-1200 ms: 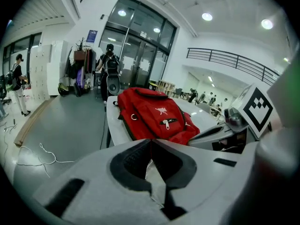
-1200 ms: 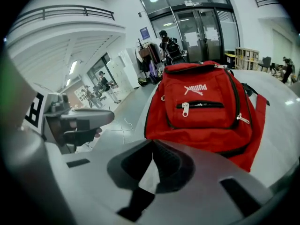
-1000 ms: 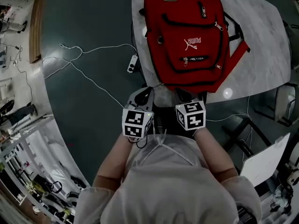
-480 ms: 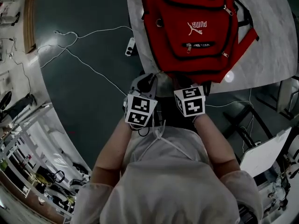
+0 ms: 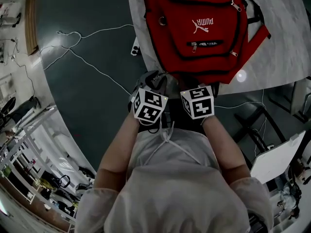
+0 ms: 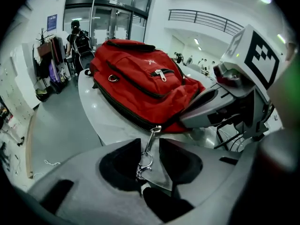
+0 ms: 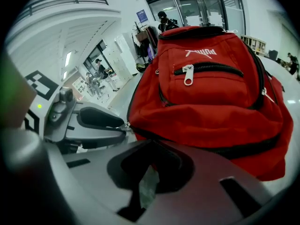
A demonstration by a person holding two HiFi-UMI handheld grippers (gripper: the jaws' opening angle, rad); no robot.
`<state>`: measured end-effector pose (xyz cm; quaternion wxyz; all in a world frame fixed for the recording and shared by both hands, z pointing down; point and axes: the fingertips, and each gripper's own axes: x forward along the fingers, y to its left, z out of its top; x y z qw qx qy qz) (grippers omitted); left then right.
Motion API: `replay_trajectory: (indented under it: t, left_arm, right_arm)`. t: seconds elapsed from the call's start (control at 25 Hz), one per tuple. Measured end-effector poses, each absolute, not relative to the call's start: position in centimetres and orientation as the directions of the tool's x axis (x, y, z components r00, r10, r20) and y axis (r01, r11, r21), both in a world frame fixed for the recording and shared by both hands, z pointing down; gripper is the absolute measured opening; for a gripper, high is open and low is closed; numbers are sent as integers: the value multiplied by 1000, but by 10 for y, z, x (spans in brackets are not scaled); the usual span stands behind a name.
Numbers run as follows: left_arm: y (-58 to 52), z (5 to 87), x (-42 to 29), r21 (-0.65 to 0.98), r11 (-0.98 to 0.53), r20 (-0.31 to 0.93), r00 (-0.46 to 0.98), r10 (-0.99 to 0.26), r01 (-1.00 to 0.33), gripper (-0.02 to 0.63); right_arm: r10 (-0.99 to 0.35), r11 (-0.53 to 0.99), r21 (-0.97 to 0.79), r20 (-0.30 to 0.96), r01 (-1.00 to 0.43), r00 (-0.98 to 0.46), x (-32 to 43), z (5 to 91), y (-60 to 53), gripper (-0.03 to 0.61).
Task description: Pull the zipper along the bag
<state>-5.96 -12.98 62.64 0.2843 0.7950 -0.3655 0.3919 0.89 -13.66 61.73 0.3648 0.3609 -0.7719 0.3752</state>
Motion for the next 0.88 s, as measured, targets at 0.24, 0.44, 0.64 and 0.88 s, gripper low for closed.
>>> replay_trajectory:
  t: [0.24,0.44,0.64,0.88]
  left_arm:
    - [-133,629,-55,74,-616,868,354,-348,-785,47]
    - [-131,630,-52,74,-619,872,351,-340,-782,26]
    - [-131,631,-53,151,-591,861,399,-316,-793,23]
    - [-136,630,-60,135,-559,857,379,-349,-818,23]
  right_arm:
    - [-278,457,-333,827,-825,-488,8,616,-136,26]
    - [-275,460,-338,825,-821,-494,8,617,-136,26]
    - [-273,467,-339,823,-816,-498,8,618,-136,26]
    - [-282,474,-337,818,-814,-502,8,617,-136,26]
